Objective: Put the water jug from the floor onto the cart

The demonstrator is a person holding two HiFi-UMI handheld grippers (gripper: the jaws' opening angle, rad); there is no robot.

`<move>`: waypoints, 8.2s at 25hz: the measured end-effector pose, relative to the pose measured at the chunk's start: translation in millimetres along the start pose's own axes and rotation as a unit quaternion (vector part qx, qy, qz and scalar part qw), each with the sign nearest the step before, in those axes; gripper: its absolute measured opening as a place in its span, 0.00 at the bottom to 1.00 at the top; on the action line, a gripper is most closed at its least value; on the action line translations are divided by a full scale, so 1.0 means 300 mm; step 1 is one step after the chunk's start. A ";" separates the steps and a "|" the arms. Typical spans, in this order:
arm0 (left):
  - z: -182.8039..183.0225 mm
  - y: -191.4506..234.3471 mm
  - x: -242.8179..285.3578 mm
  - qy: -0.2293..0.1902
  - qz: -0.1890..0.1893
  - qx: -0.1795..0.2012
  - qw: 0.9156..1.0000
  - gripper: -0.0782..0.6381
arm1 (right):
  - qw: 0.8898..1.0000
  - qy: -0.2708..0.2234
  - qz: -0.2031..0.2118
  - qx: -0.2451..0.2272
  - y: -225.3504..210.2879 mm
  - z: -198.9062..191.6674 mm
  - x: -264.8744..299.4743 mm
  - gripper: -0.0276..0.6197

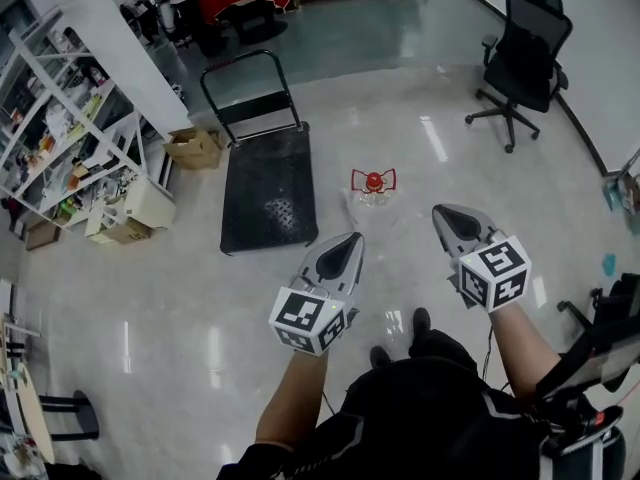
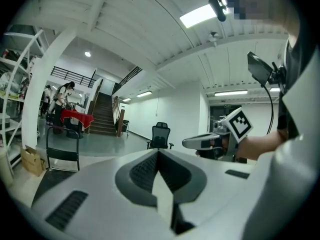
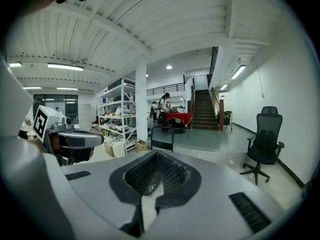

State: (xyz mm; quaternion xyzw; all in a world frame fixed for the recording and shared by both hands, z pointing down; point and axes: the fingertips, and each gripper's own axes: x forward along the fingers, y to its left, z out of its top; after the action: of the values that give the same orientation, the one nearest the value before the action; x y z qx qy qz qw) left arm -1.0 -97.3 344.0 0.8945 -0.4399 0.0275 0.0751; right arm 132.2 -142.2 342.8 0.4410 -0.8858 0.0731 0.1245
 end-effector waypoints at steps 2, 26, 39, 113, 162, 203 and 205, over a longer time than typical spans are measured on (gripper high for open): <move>-0.001 0.058 0.053 0.006 0.003 -0.001 1.000 0.10 | 1.000 0.002 0.003 0.010 -0.032 0.009 0.069 0.05; 0.148 0.786 1.098 0.046 0.062 0.000 0.997 0.10 | 0.998 0.003 0.060 0.018 -0.801 0.194 1.084 0.05; -0.178 1.114 1.336 0.153 0.053 -0.074 0.984 0.10 | 0.989 0.123 0.028 0.080 -0.976 -0.118 1.460 0.20; -0.533 1.541 0.812 0.170 0.244 -0.199 0.934 0.10 | 0.917 0.368 0.032 0.152 -0.593 -0.607 1.892 0.16; -0.570 2.580 -0.267 0.123 0.526 -0.307 0.783 0.10 | 0.847 0.420 0.326 0.011 1.113 -0.399 3.178 0.16; 0.010 2.208 -0.185 0.020 0.352 -0.128 0.927 0.10 | 0.945 0.126 0.300 0.005 0.790 0.381 2.494 0.05; 0.024 2.170 -0.169 0.015 0.332 -0.119 0.936 0.10 | 0.949 0.115 0.293 0.007 0.769 0.395 2.428 0.05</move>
State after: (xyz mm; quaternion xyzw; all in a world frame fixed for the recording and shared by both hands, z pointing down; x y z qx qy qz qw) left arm -547.2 -450.4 402.7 0.6814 -0.7108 0.0117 0.1741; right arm -493.2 -587.9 432.4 0.1516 -0.9552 0.1625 0.1957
